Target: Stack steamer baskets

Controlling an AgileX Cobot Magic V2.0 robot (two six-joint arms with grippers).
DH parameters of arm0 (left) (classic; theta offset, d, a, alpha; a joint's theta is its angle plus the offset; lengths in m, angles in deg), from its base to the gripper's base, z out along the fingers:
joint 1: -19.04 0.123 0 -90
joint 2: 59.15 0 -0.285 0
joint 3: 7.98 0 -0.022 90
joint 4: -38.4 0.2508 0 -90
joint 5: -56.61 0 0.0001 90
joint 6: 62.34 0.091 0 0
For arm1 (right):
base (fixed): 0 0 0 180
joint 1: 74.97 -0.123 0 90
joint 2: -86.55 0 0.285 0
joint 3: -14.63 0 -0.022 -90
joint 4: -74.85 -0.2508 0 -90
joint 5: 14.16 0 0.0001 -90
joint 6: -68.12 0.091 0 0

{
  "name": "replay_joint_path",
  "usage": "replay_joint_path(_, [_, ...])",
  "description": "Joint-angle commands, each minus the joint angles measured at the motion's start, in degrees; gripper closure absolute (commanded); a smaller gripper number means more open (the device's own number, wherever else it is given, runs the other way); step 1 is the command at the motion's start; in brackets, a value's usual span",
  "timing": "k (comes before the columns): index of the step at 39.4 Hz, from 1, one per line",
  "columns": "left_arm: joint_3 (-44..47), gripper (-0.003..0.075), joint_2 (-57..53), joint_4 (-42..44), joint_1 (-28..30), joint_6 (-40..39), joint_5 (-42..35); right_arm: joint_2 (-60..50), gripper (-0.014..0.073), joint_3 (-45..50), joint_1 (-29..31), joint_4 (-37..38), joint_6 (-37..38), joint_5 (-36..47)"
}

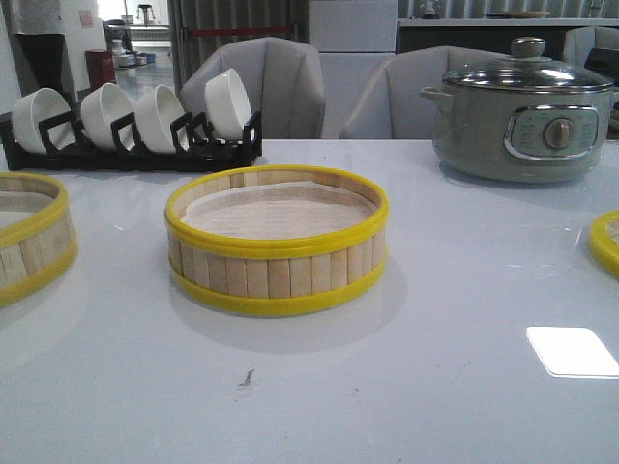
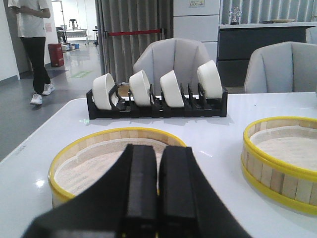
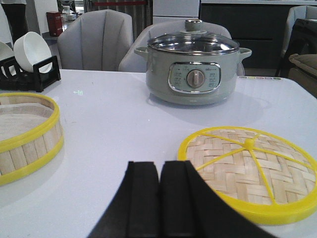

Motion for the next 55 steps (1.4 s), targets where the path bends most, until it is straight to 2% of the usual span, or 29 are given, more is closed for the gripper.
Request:
replay_joint_path(1, [0.1,0.0635,-0.8,-0.1,-0.1,-0.2,-4.7,-1.1,0.0515,-0.8,0.0,-0.2,-0.5,4.8])
replay_joint_path(24, [0.0,0.0635,-0.8,-0.1,-0.1,-0.1,-4.3,-1.1,0.0515,-0.8,0.0,-0.2,-0.5,4.8])
replay_joint_path(30, [-3.8,0.0635,2.6,-1.5,-1.2,-0.1,-4.0,-1.1,0.0515,-0.8,0.0,-0.2,-0.5,4.8])
replay_joint_path(36, [-16.5,0.0635,14.6,-0.8,-4.1,-0.1,-1.8,-1.1,0.0515,-0.8,0.0,-0.2,-0.5,4.8])
replay_joint_path(48, [-53.5,0.0635,43.6,2.1,-6.1,-0.1,25.4,-1.1,0.0515,-0.8,0.0,-0.2,-0.5,4.8])
replay_joint_path(55, [-64.1,0.0635,51.9,2.2,-6.1,0.0,34.4,-1.1,0.0515,-0.8,0.0,-0.2,-0.5,4.8])
